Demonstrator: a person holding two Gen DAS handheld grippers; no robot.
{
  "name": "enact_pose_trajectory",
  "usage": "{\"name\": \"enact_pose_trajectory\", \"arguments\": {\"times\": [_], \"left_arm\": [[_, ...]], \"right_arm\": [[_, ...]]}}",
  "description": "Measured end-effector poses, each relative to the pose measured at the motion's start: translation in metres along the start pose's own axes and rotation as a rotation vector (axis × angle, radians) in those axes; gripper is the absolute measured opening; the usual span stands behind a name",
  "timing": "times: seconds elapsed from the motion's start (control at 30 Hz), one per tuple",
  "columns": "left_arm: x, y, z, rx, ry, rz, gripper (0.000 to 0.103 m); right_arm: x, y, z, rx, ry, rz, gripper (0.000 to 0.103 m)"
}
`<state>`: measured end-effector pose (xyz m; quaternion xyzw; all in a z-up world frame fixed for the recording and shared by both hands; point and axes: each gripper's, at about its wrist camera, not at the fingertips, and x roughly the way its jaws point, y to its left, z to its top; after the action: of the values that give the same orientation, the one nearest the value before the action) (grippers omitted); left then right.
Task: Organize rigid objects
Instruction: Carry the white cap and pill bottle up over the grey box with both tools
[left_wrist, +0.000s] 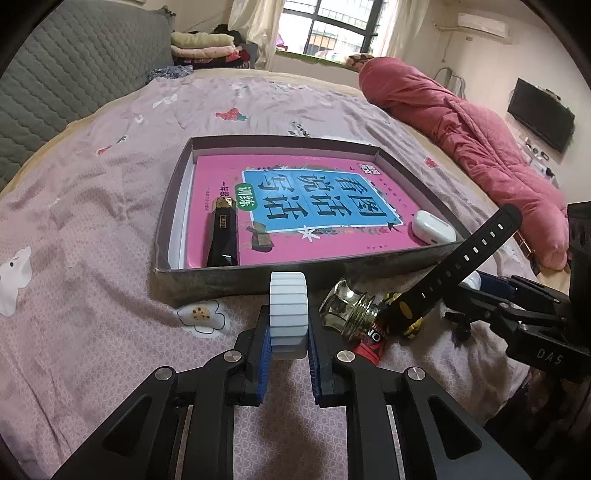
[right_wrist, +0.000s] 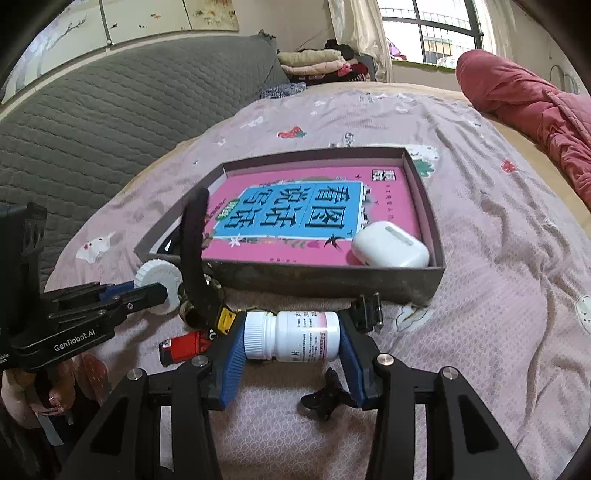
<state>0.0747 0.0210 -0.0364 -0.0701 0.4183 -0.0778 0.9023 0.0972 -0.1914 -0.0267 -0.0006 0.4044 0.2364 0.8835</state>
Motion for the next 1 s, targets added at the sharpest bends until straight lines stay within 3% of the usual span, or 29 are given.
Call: {"name": "enact_pose_trajectory", "arguments": {"times": [1.0], "left_arm": [[-0.027,-0.021,0.000,0.068,-0.036,0.071,0.017]], "right_arm": [[-0.023,-0.010,0.008,0.029,-0.105,-0.056,0.046]]}}
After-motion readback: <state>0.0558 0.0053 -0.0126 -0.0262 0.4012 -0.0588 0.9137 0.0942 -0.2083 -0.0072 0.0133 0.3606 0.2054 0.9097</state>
